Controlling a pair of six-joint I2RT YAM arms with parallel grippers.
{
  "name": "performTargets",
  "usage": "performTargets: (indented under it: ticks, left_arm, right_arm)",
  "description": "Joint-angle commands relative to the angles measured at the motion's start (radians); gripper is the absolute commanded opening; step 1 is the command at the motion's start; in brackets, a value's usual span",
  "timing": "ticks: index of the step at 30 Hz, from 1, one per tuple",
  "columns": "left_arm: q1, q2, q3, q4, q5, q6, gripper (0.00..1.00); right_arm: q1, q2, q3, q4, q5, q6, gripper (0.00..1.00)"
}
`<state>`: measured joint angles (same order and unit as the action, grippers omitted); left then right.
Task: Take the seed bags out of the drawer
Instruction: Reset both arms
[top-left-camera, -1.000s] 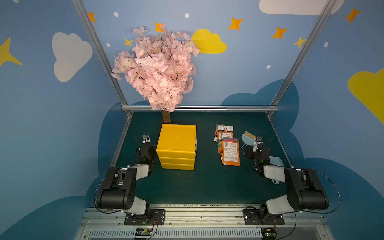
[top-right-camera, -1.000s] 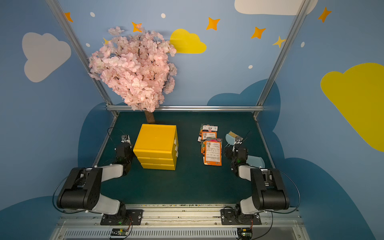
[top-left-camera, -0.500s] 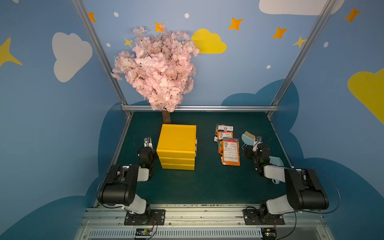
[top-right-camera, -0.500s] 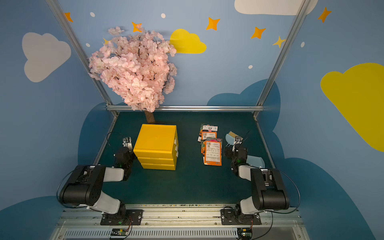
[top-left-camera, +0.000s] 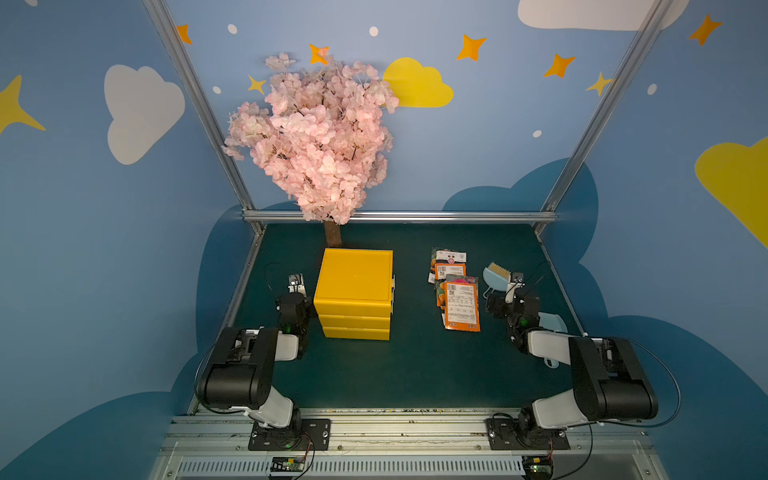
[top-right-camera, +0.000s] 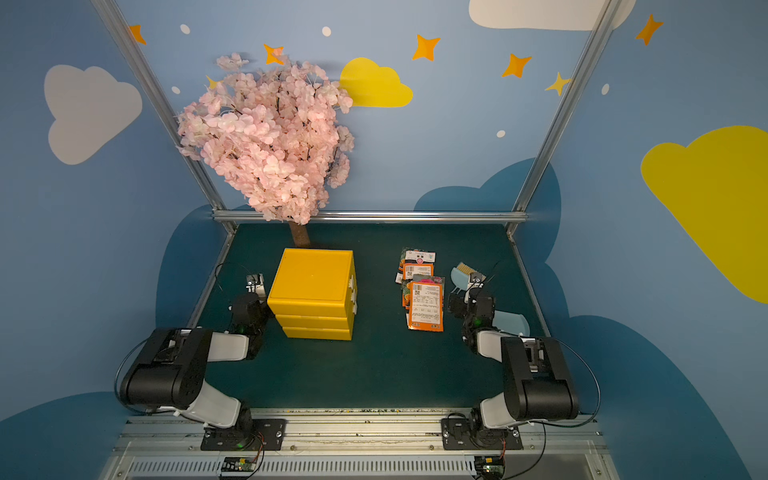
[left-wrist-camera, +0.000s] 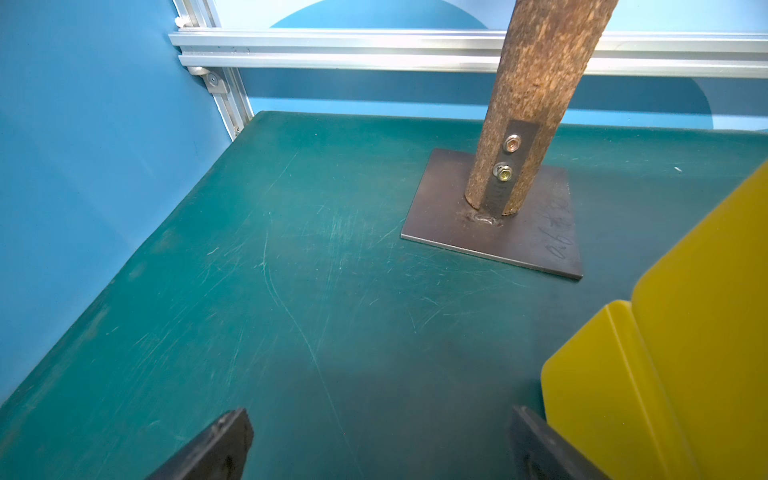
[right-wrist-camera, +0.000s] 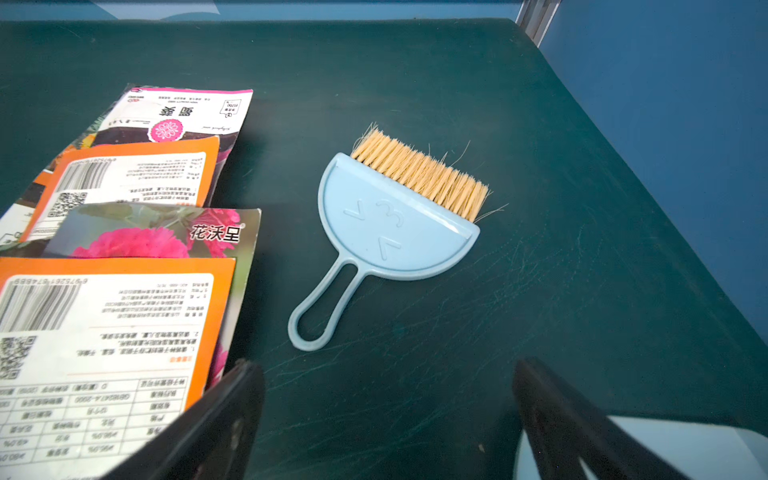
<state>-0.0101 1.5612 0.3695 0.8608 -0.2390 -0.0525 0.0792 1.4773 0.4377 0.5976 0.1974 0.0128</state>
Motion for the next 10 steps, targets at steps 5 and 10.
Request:
performTargets:
  ticks: [5, 10]
  left_arm:
    - [-0.001, -0.014, 0.014, -0.009, 0.016, -0.006, 1.0]
    - [-0.001, -0.016, 0.014, -0.009, 0.015, -0.006, 1.0]
  right_arm:
    - [0.007, -0.002, 0.027, 0.012, 0.006, -0.013, 0.99]
    - [0.006, -0.008, 0.017, 0.024, 0.005, -0.013, 0.99]
